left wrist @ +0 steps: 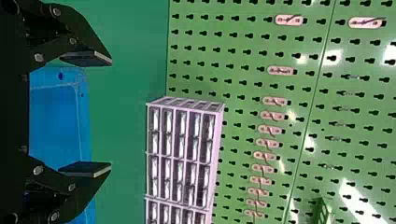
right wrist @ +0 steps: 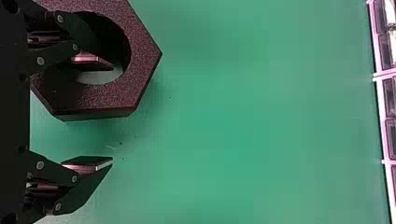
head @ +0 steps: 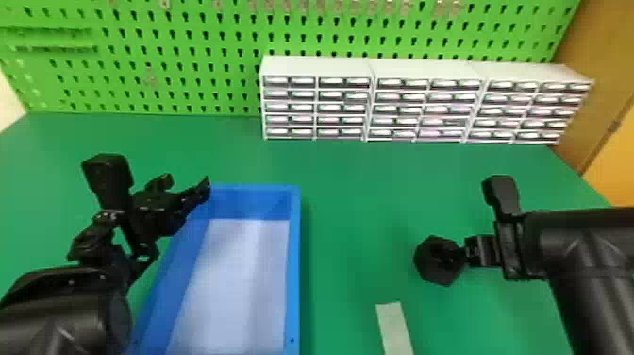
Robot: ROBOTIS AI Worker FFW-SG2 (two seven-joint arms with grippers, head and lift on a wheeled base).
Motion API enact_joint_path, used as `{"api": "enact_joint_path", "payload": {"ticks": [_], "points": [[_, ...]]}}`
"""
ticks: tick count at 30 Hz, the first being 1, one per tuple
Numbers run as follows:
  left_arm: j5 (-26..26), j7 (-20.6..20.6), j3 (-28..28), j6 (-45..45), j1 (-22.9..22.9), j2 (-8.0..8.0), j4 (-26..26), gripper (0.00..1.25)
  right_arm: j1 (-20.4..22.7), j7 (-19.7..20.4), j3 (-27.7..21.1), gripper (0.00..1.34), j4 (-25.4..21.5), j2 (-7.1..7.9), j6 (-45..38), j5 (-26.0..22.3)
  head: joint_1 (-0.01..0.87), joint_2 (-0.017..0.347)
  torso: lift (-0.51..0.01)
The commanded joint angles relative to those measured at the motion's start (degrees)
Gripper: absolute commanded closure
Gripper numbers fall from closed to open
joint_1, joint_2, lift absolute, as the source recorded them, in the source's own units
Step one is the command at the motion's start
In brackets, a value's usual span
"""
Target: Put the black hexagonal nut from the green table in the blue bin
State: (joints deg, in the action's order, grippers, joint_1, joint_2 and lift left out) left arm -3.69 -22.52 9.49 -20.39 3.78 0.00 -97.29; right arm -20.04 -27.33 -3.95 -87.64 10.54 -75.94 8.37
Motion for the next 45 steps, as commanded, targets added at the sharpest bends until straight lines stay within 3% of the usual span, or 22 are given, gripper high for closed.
{"api": "enact_joint_path", "payload": {"ticks": [1,18,30,45], "points": [[0.0,0.0,0.0,0.0,0.0,0.0,0.0,0.45,0.0,0.0,0.1,0.54,0.2,0.0,0.0,0.1,0.691,0.009,-0.097],[0.0,-0.1,-0.1,0.0,-0.1,0.0,0.0,0.45,0.1,0.0,0.3,0.55,0.3,0.09,0.0,0.1,0.691,0.009,-0.097],[0.0,0.0,-0.1,0.0,-0.1,0.0,0.0,0.45,-0.1,0.0,1.1,0.92,0.3,0.27,0.0,0.7,0.691,0.009,-0.097],[0.0,0.0,-0.1,0.0,-0.1,0.0,0.0,0.45,-0.3,0.0,2.0,0.97,0.3,0.36,0.0,1.2,0.691,0.009,-0.097]]}}
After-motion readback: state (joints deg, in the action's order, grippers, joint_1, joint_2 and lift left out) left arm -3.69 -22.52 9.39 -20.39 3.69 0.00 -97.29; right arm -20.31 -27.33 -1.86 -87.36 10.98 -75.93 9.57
